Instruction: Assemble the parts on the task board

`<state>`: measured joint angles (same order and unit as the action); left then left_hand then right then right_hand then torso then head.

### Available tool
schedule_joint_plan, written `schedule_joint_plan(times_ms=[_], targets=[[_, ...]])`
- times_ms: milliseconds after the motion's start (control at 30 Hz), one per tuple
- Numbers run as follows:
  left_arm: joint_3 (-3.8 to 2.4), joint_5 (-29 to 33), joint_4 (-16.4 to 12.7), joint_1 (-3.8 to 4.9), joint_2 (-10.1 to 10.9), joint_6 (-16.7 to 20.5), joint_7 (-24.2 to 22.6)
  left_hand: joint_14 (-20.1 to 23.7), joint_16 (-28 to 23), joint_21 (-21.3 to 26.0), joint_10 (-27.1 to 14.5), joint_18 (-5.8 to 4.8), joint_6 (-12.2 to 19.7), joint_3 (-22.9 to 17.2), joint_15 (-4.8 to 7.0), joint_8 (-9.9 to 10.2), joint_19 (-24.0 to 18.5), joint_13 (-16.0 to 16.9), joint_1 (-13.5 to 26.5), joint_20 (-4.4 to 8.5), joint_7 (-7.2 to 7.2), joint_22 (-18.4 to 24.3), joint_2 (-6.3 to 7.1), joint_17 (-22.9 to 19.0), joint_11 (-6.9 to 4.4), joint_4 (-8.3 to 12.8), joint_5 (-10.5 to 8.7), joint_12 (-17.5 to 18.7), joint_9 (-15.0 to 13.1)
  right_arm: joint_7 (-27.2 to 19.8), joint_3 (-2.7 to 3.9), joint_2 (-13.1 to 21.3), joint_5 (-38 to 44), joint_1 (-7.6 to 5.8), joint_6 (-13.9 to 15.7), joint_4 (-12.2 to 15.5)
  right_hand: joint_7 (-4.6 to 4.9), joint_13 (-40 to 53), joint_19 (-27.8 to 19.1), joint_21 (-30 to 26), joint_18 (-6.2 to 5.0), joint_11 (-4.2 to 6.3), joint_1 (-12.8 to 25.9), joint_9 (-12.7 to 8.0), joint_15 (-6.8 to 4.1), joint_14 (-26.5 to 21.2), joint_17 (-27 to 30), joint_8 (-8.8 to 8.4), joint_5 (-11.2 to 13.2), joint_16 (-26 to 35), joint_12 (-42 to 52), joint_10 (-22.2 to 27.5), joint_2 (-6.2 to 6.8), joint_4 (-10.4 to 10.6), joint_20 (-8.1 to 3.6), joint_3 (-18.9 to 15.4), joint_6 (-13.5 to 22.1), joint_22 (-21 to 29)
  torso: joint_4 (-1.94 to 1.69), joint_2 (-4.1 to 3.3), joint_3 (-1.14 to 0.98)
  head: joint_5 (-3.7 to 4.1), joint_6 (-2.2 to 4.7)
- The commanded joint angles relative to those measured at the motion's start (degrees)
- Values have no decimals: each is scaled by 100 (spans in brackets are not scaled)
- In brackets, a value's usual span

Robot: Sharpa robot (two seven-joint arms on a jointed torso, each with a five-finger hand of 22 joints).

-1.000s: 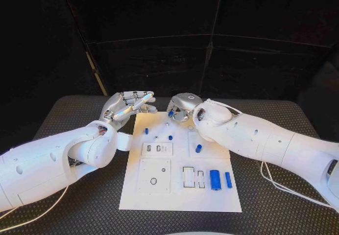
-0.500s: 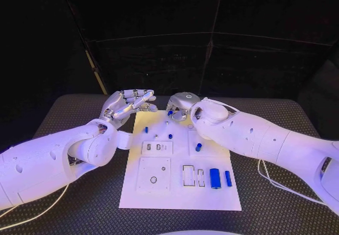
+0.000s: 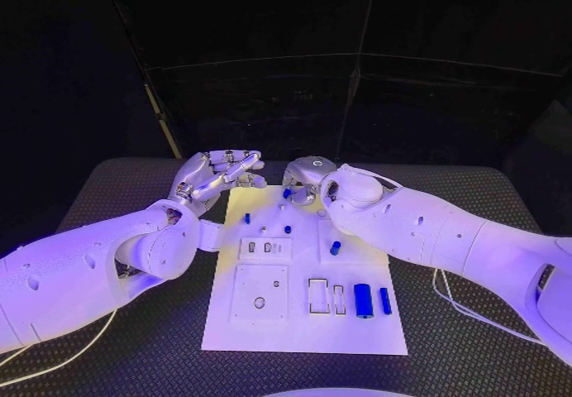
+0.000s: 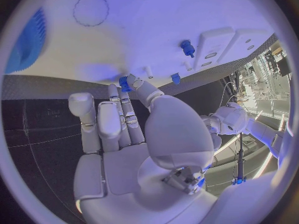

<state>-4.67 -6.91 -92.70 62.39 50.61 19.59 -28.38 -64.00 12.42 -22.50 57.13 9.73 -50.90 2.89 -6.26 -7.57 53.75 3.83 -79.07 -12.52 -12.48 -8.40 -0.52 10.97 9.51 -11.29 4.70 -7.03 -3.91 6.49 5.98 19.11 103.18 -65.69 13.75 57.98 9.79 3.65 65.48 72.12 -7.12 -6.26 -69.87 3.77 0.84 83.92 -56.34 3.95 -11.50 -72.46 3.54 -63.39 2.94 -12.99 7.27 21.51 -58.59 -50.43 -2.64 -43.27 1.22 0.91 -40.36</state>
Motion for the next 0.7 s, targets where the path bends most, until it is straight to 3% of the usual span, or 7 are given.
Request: schedule_joint_plan(times_ms=[33, 200, 300, 400, 567, 700], targets=[[-7, -22, -7, 11, 2, -75, -19, -25, -29, 39, 24, 76, -24, 29, -23, 32, 34, -9, -34, -13, 3, 5, -32, 8, 7, 9, -23, 20, 8, 18, 2, 23, 32, -17, -24, 52, 3, 0, -135, -130, -107, -20, -7, -10, 60, -22, 129, -34, 37, 88, 23, 253, 123, 116, 26, -91, 213, 203, 8, -1, 1, 6, 10], [-7, -22, 11, 11, 9, -79, -20, -25, -29, 39, 24, 76, -24, 29, -23, 32, 34, -9, -34, -13, 3, 5, -32, 8, 7, 9, -23, 20, 8, -34, 2, 214, -62, -15, 328, 334, -20, 7, -378, -400, -176, -31, -76, -2, 66, -103, 485, -29, 235, 315, 77, 560, 227, 280, 39, -395, 464, 641, 14, 3, -7, 10, 23], [-7, -22, 28, 11, 24, -81, -21, -25, -31, 40, 24, 75, -24, 30, -23, 33, 33, -9, -34, -14, 2, 6, -32, 9, 7, 10, -23, 22, 8, -62, 3, 495, -189, -13, 562, 675, 5, 22, -332, -409, -171, -26, -165, 11, 63, -97, 536, -3, 180, 351, 183, 500, 218, 339, 34, -488, 428, 634, 31, 7, -16, 3, 55], [-7, -22, 47, 11, 38, -83, -24, -20, -45, 47, 21, 75, -23, 38, -26, 45, 30, -11, -33, -15, 1, 12, -34, 13, 9, 12, -23, 37, 10, -74, 5, 838, -406, -11, 731, 1033, 10, 34, -263, -385, -160, -14, -202, 21, 52, -82, 537, 24, 134, 355, 299, 375, 211, 400, 26, -554, 359, 583, 38, 12, -9, 22, 78], [-6, -22, 90, 11, 50, -92, -28, -19, -49, 50, 23, 75, -25, 41, -26, 48, 30, -11, -33, -15, 4, 14, -35, 14, 9, 13, -23, 40, 10, -8, 11, 1561, -1178, -10, 845, 1663, 40, 117, 66, -141, -78, 45, -162, 37, 10, 66, 68, 85, 67, 54, 625, -221, 211, 548, -3, -628, 181, 138, 111, 45, -32, -1, 120], [-6, -21, 149, 9, 38, -105, -32, -18, -54, 53, 29, 75, -31, 44, -26, 50, 29, -10, -33, -16, 10, 17, -37, 16, 6, 13, -23, 43, 9, 165, 18, 2028, -1766, -10, 661, 1930, -70, 325, 280, 37, -27, 208, -31, 17, -110, 149, -266, 54, -106, -178, 1018, -930, 407, 749, -99, -865, 258, -158, 167, 74, -50, -2, 128]])
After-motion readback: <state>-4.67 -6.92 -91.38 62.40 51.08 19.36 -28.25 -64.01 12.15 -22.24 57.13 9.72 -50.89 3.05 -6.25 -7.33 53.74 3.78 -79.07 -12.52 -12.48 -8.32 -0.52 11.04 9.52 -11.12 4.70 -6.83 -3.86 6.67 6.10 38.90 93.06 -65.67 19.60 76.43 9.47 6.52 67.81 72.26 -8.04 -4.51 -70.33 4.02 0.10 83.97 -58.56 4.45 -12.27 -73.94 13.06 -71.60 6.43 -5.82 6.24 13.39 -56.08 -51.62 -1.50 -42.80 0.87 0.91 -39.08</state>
